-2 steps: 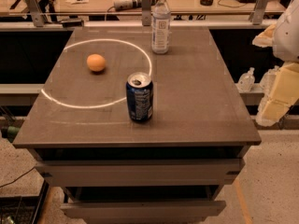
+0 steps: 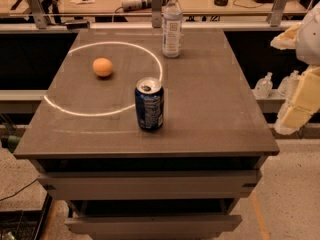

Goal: Knock pepsi can over

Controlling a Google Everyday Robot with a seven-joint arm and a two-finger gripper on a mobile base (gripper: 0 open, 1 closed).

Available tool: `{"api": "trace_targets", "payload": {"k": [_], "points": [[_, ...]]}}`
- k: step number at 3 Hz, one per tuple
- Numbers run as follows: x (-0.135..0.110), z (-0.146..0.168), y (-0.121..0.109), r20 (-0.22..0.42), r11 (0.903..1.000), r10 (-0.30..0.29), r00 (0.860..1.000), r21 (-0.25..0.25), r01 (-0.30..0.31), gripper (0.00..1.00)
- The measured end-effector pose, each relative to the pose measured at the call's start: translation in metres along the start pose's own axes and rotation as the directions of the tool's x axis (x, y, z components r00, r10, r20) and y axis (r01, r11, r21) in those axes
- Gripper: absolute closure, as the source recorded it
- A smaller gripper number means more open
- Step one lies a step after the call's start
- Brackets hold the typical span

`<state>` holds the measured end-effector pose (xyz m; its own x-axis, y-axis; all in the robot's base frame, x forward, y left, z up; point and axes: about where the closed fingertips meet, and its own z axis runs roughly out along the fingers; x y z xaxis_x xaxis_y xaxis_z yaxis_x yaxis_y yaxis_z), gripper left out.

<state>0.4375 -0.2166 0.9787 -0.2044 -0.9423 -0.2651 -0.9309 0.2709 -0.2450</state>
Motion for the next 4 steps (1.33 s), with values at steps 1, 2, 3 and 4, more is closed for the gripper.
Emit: {"api": "trace_targets", "payload": {"k": [1,2,3,4], "points": [[0.014,0.002,-0.004,0.139,0.9997,0.022,0.990,0.007,-0.023,0.00],[0.035,0.020,-0.007,0.334,0.9995,0.023,0.942,0.012,-0.029,0.00],[0.027,0.032,0.003,0.544,0.9994,-0.021,0.839,-0.013,0.033,0.00],[0.006,0.040,0.016,0.716,0.9959,0.020,0.698,-0.076,0.050,0.00]]}}
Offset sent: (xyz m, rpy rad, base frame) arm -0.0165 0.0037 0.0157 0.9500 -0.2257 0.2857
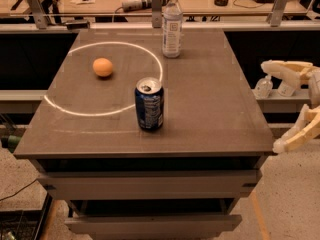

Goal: Knock pepsi can over

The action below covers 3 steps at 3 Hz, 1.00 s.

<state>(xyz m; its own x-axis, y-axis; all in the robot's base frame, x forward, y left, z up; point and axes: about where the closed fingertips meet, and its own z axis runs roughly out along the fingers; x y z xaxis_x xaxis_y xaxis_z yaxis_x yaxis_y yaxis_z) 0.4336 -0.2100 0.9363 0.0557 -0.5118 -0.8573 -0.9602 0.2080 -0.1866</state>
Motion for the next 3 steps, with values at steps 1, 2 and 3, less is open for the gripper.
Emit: {"api": "trace_targets", "payload": {"k": [1,2,3], "points": [[-0.007,0.014,0.014,0.126,0.9982,0.059,0.990,-0.019,-0.057,0.00],[-0.008,0.014,0.014,0.126,0.9983,0.057,0.990,-0.021,-0.055,0.00],[-0.007,0.039,0.020,0.136,0.9973,0.070,0.988,-0.032,-0.067,0.00]]}}
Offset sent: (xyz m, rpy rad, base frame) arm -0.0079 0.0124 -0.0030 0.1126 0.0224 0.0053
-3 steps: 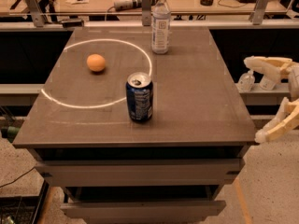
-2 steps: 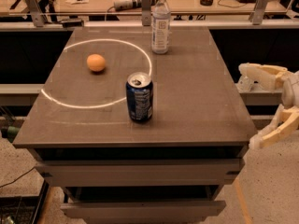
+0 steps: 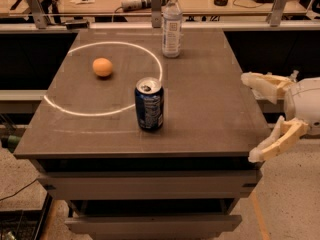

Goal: Knock pepsi can over

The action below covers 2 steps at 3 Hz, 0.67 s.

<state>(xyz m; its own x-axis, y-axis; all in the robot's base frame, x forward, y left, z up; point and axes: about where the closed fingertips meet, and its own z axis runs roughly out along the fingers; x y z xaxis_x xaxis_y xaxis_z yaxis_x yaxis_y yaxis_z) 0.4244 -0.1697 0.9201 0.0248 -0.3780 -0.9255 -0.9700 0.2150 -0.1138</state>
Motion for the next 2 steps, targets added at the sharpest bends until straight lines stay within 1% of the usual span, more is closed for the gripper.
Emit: {"api": "trace_targets", "payload": {"k": [1,2], "points": [[0.004,0.038,0.011,0.035,0.9991,0.015,0.999,-0.039,-0.014,0.00],[-0.002,0.077,0.019,0.068,0.9960,0.028,0.997,-0.087,-0.022,0.00]]}}
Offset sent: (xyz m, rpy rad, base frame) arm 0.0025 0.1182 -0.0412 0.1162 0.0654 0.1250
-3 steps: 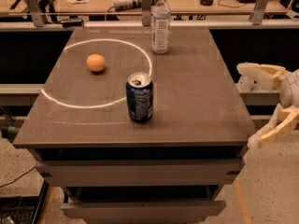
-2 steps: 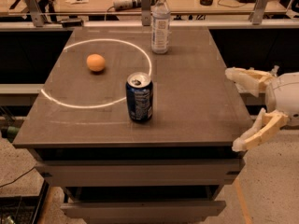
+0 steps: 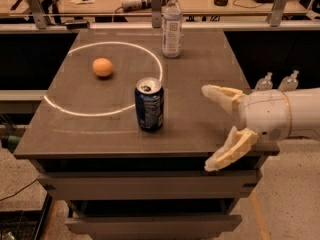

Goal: Knock pepsi can over

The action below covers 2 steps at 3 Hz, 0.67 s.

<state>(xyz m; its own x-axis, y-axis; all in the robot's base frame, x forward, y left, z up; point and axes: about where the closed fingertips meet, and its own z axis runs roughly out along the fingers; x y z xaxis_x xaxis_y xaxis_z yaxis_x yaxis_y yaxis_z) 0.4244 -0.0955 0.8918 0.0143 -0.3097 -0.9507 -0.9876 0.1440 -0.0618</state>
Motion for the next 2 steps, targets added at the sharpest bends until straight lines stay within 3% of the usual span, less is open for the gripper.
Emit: {"api": "trace_targets", "payload": {"k": [1,2], "points": [[-0.007,0.034,-0.003,0.020,0.9997,0.000,1.000,-0.026,0.001,0.00],[-0.011,0.060,-0.016,0.036,1.0000,0.001,0.999,-0.009,-0.001,0.00]]}}
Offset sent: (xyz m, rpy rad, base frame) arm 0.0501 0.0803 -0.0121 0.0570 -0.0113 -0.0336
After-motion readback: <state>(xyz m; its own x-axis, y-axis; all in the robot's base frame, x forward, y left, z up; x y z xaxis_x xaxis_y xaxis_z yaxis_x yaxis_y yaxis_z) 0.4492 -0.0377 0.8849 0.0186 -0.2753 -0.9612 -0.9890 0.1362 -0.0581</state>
